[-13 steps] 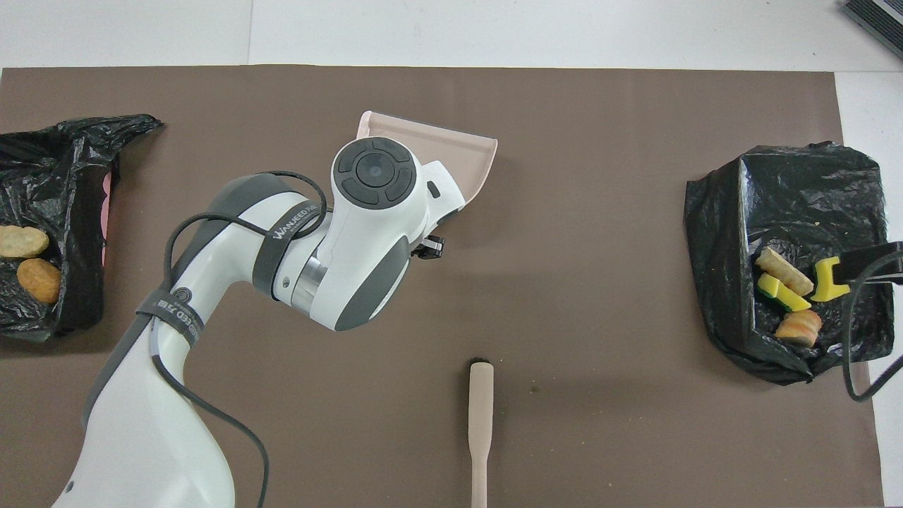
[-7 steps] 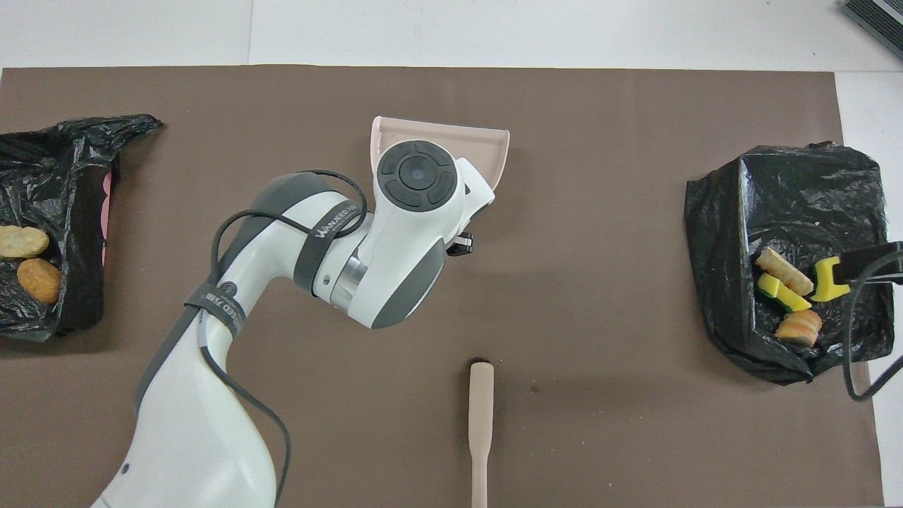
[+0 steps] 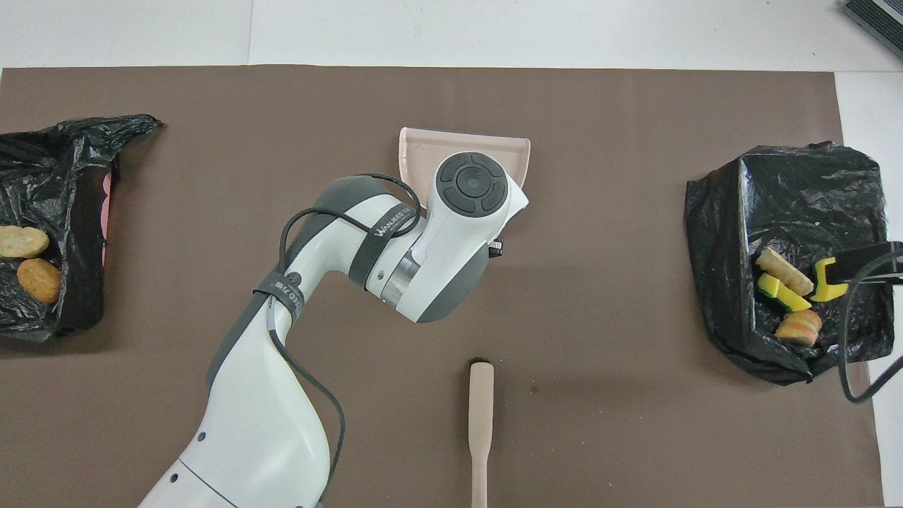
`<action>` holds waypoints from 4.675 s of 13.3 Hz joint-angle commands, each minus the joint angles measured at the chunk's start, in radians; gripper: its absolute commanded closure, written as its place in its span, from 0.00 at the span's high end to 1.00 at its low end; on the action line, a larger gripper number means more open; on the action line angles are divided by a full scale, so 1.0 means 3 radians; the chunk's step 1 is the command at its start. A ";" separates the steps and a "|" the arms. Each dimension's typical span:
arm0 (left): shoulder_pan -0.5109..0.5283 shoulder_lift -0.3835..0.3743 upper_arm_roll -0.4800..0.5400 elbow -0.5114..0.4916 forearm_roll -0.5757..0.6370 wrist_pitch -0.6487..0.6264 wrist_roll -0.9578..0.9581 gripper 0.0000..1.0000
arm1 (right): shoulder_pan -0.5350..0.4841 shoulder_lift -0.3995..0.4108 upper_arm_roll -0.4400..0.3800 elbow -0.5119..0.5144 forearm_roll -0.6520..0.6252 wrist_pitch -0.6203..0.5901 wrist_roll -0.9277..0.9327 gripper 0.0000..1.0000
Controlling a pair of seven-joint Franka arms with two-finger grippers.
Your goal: Sweep and dump trash in bin
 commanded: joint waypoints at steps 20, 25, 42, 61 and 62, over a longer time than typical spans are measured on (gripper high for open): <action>0.0219 -0.1059 0.0174 -0.0771 0.0056 0.0114 0.0301 1.00 | -0.0060 0.0068 0.0127 0.0156 -0.0148 -0.0232 -0.0102 1.00; 0.0801 -0.1739 0.0179 -0.0941 0.0056 -0.0432 0.1206 1.00 | -0.0060 0.0058 0.0132 0.0146 -0.0148 -0.0222 -0.0102 1.00; 0.1737 -0.2170 0.0200 -0.0383 0.0266 -0.1655 0.2230 1.00 | -0.0065 0.0068 0.0127 0.0161 -0.0148 -0.0217 -0.0107 1.00; 0.2009 -0.2262 0.0179 -0.0568 0.0230 -0.1492 0.2455 1.00 | -0.0065 0.0068 0.0127 0.0161 -0.0148 -0.0217 -0.0102 1.00; 0.2004 -0.2252 0.0179 -0.0547 0.0230 -0.1487 0.2450 1.00 | -0.0065 0.0068 0.0127 0.0161 -0.0148 -0.0217 -0.0102 1.00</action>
